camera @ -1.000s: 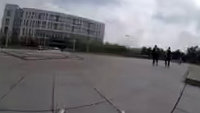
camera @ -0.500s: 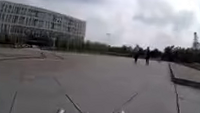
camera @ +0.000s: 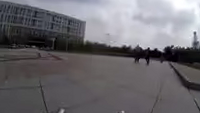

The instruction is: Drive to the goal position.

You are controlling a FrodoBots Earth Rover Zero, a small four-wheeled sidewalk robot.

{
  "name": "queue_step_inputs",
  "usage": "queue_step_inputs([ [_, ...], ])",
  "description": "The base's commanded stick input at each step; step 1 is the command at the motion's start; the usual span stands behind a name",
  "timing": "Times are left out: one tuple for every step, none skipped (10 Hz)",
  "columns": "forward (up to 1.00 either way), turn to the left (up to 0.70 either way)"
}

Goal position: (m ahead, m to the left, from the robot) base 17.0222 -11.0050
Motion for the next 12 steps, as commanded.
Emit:
queue_step_inputs([
  [1.00, -0.06],
  [1.00, -0.22],
  [1.00, -0.29],
  [1.00, -0.10],
  [1.00, 0.00],
  [1.00, 0.00],
  [1.00, 0.00],
  [1.00, 0.00],
  [1.00, -0.03],
  [1.00, -0.14],
  [1.00, -0.40],
  [1.00, -0.32],
])
